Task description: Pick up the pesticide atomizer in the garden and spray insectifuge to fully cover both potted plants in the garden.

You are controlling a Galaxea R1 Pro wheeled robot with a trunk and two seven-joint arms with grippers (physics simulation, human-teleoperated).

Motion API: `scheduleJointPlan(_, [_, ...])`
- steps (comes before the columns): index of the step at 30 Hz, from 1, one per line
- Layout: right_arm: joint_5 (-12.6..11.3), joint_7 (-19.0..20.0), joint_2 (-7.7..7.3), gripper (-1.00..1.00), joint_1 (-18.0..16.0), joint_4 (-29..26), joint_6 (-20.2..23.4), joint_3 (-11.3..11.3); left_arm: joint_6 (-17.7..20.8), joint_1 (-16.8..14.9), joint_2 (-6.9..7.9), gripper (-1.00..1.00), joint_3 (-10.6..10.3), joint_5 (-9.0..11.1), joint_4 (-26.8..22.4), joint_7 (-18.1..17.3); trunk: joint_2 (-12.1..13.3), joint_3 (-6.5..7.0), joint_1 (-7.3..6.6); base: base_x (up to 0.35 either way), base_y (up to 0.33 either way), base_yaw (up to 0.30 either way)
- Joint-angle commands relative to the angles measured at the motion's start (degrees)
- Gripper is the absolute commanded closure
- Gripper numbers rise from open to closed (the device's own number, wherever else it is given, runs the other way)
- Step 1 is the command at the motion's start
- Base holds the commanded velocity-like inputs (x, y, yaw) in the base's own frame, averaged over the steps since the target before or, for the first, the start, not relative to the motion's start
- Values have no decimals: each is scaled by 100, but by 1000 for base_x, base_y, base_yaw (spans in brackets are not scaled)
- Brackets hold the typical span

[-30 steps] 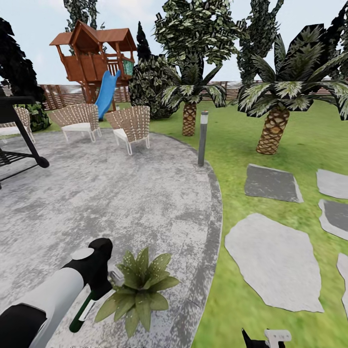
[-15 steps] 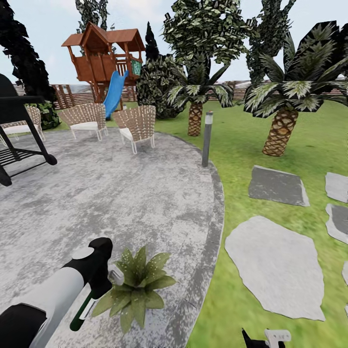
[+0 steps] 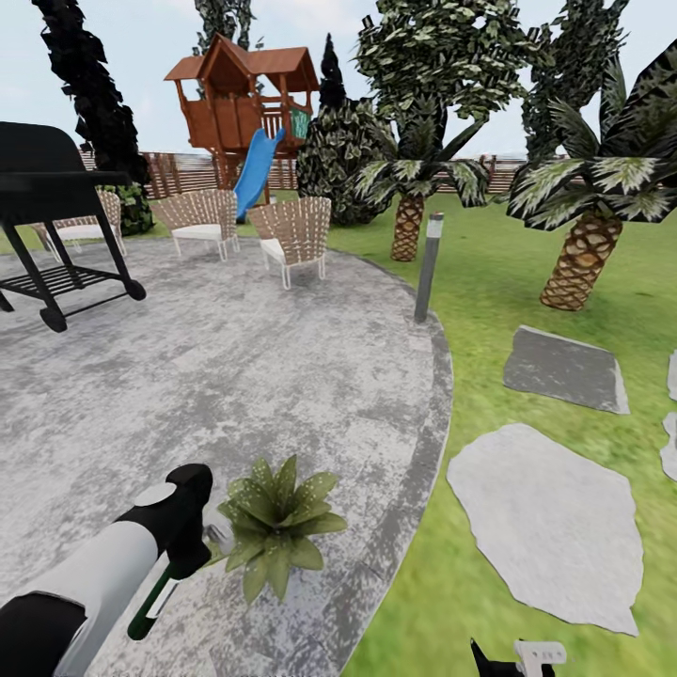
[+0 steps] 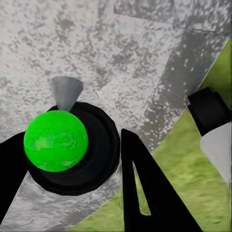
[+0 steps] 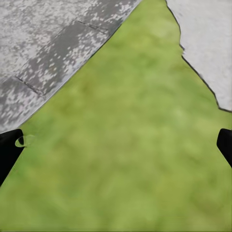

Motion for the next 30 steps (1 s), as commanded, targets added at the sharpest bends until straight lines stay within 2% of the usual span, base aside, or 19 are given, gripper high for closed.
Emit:
scheduleJointPlan(1, [13,48,1,-100,-4,0,-14,-48,39,-1,2,100,154,-36,-38,-43,-2,-5,-1,-1,-1,42])
scheduleJointPlan(3, [13,48,1,-100,-4,0,-13,-54,39,1,32,100,317,-40,-35,-33,-2,-5,-1,-1,0,20])
scheduleJointPlan(5, [13,48,1,-100,-4,0,-13,-51,39,27,206,100,453,-34,-7,22,-2,-5,-1,0,0,5])
scheduleJointPlan(7, [13,48,-1,-100,-4,0,-16,-55,39,72,283,100,577,-31,-14,37,-2,-5,-1,0,0,2])
scheduleJointPlan(8, [13,48,-5,-100,-4,0,-18,-56,36,97,309,100,779,-31,-39,50,-2,-5,-1,0,0,0])
scheduleJointPlan(9, [13,48,-7,-100,-4,0,-17,-56,32,113,308,100,930,-54,-54,187,-2,-5,-1,0,0,0])
scheduleJointPlan(10, [13,48,-6,-100,-4,0,-16,-54,31,119,300,100,995,-38,-62,442,-2,-5,-1,0,0,0])
scheduleJointPlan(12, [13,48,-5,-100,-4,0,-14,-50,31,122,282,100,1028,-9,-28,651,-2,-5,-1,0,0,0])
scheduleJointPlan(14, [13,48,-2,-100,-4,0,-13,-49,24,133,282,100,1041,113,2,742,-2,-5,-1,0,0,67])
scheduleJointPlan(19, [13,48,1,-100,-4,0,-18,-51,17,211,252,100,1044,189,5,769,-2,-5,-1,5,0,166])
scheduleJointPlan(23, [13,48,-15,-100,-4,-8,-15,-57,13,248,251,100,1045,216,16,769,-2,-5,-1,195,-34,20])
scheduleJointPlan(30, [13,48,-18,-100,-4,-10,-14,-57,-13,499,283,100,1051,217,13,773,-2,-5,-1,50,-4,1])
